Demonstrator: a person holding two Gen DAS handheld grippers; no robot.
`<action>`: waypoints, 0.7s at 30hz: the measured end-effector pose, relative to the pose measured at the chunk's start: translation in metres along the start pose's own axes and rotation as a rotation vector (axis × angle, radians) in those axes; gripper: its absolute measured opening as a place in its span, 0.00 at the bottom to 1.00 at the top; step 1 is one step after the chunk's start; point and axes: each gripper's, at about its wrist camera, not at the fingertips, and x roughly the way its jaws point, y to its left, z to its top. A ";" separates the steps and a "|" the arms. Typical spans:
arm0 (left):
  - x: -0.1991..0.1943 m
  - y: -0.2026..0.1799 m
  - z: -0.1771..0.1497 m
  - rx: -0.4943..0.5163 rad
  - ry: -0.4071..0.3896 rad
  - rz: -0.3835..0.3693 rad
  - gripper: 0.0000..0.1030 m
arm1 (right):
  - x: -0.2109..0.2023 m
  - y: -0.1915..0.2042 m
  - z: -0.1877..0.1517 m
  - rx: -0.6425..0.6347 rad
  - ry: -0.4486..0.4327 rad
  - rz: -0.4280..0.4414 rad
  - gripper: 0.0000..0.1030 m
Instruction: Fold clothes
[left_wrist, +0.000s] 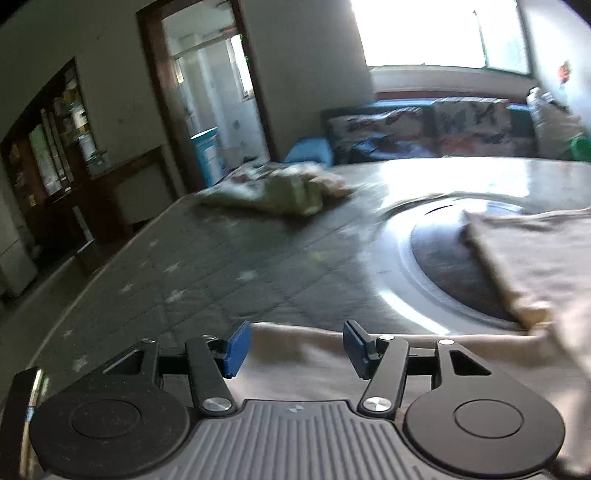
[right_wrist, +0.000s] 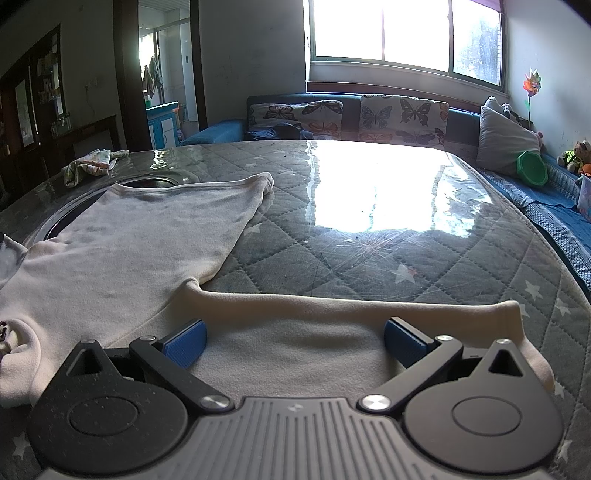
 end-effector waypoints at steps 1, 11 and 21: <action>-0.008 -0.006 0.000 0.002 -0.008 -0.027 0.60 | 0.000 0.000 0.000 -0.001 0.001 -0.001 1.00; -0.050 -0.080 -0.010 0.119 -0.045 -0.270 0.64 | 0.000 0.001 0.001 -0.002 0.001 -0.002 1.00; -0.040 -0.089 -0.011 0.187 -0.014 -0.243 0.65 | 0.001 0.001 0.000 0.001 -0.001 0.001 1.00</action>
